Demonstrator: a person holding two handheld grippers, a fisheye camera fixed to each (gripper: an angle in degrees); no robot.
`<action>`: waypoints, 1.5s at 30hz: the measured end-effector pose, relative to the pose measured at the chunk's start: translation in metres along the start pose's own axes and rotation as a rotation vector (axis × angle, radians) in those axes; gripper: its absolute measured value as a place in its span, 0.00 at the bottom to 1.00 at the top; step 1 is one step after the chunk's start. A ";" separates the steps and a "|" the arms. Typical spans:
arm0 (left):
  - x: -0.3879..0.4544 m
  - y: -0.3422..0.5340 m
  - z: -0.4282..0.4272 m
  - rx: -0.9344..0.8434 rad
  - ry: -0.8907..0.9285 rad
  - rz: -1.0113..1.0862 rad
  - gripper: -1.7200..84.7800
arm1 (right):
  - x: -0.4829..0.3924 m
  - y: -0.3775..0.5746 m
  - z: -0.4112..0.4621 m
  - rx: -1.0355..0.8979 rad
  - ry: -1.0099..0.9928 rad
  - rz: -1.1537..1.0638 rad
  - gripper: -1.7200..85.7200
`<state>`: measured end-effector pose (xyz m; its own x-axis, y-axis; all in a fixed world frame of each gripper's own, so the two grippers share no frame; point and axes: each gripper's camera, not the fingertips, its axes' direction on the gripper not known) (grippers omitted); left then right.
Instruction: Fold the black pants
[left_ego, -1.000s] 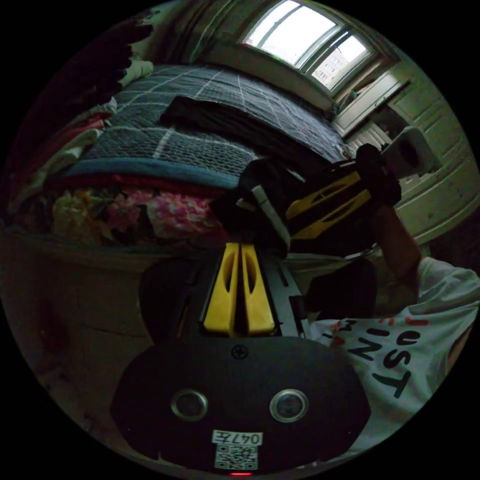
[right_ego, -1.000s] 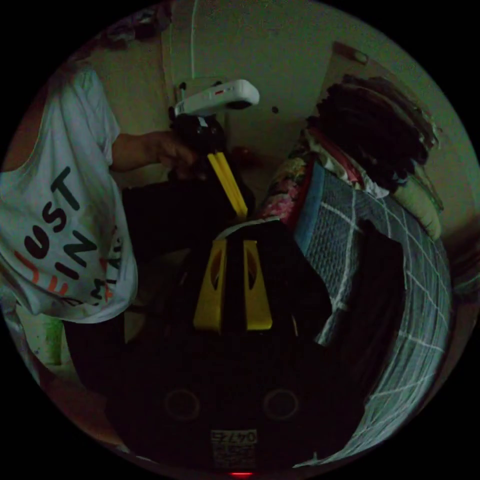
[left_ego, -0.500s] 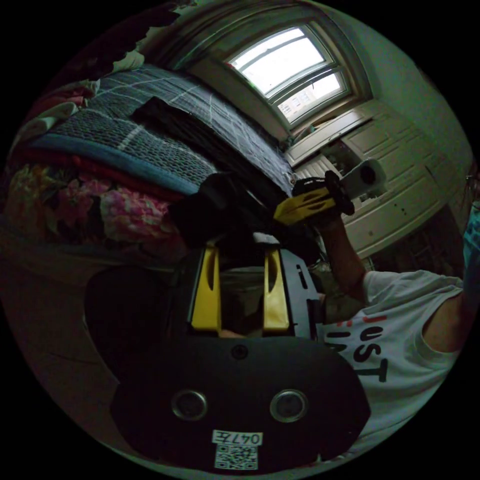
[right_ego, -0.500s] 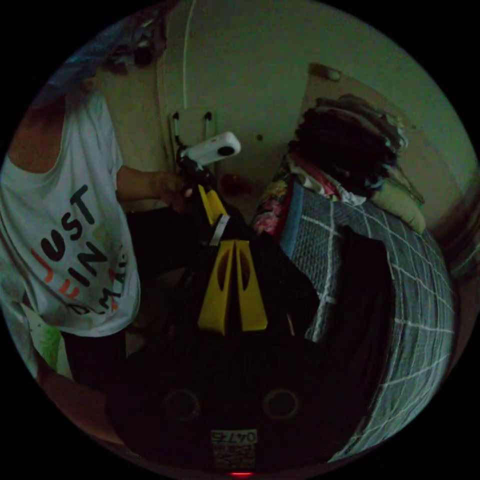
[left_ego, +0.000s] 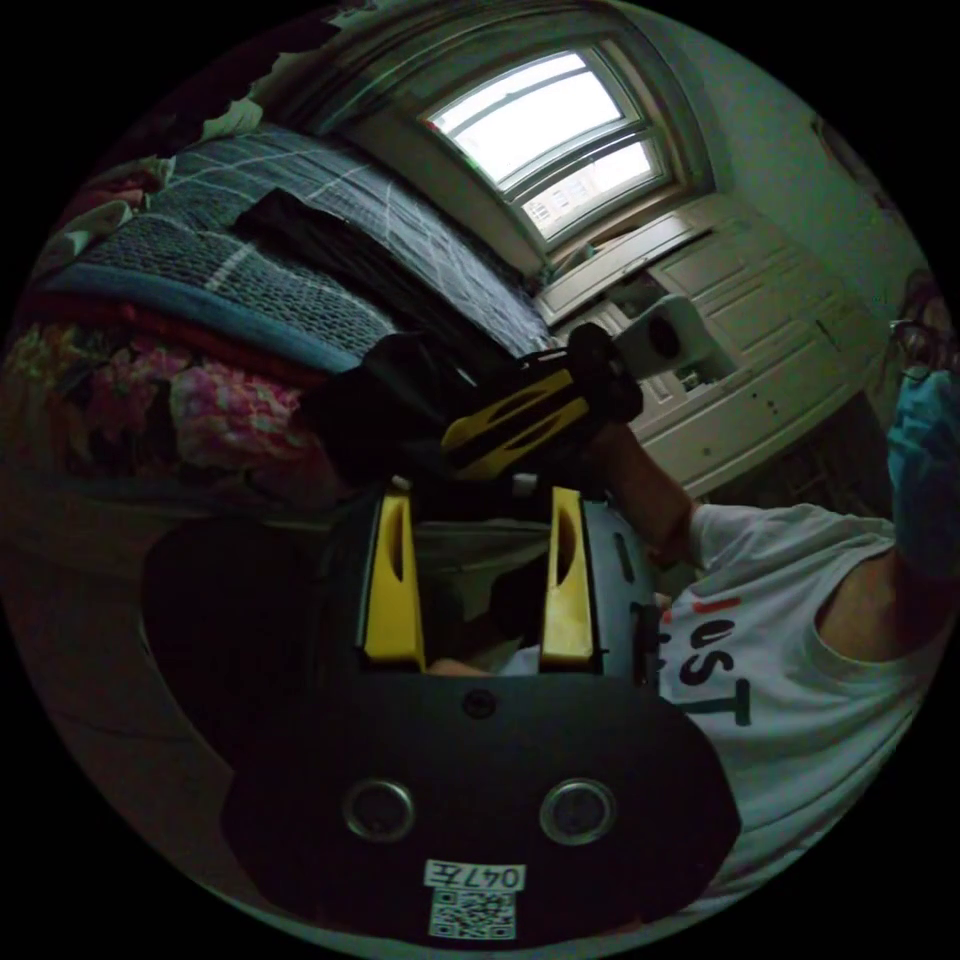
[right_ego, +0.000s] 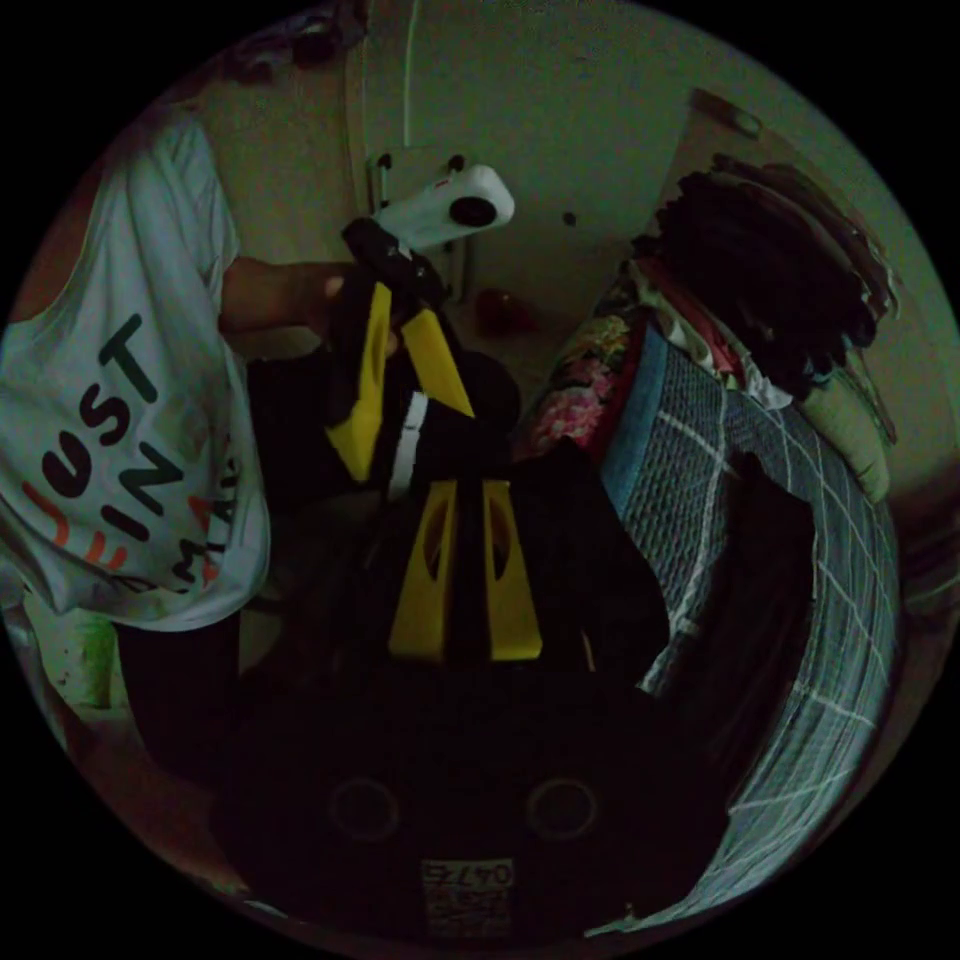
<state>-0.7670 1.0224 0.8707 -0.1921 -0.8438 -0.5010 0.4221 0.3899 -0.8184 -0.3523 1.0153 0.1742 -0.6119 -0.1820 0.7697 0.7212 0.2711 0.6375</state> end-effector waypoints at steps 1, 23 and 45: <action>-0.002 -0.001 -0.001 0.001 0.018 -0.004 0.21 | -0.002 -0.002 0.000 -0.015 -0.004 -0.019 0.03; -0.040 -0.032 -0.036 0.041 -0.246 -0.048 0.01 | -0.013 -0.003 -0.074 -0.088 0.149 -0.040 0.02; -0.178 -0.185 -0.109 -0.082 -0.231 -0.122 0.01 | -0.027 0.107 -0.202 0.155 0.209 0.426 0.05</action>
<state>-0.9076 1.1404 1.0806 -0.0260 -0.9445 -0.3274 0.3333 0.3006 -0.8936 -0.1928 0.8585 0.2287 -0.1837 -0.2055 0.9613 0.8267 0.4969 0.2641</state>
